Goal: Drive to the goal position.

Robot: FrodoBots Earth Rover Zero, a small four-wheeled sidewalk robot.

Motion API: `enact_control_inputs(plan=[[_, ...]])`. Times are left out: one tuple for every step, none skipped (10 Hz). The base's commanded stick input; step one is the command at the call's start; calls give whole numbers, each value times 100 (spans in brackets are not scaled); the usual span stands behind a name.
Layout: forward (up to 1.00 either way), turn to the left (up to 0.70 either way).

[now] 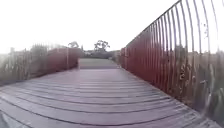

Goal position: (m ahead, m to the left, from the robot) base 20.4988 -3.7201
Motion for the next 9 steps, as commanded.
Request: enact_control_inputs(plan=[[70, 0], [70, 0], [70, 0], [70, 0], [70, 0], [70, 0], [70, 0], [70, 0], [70, 0]])
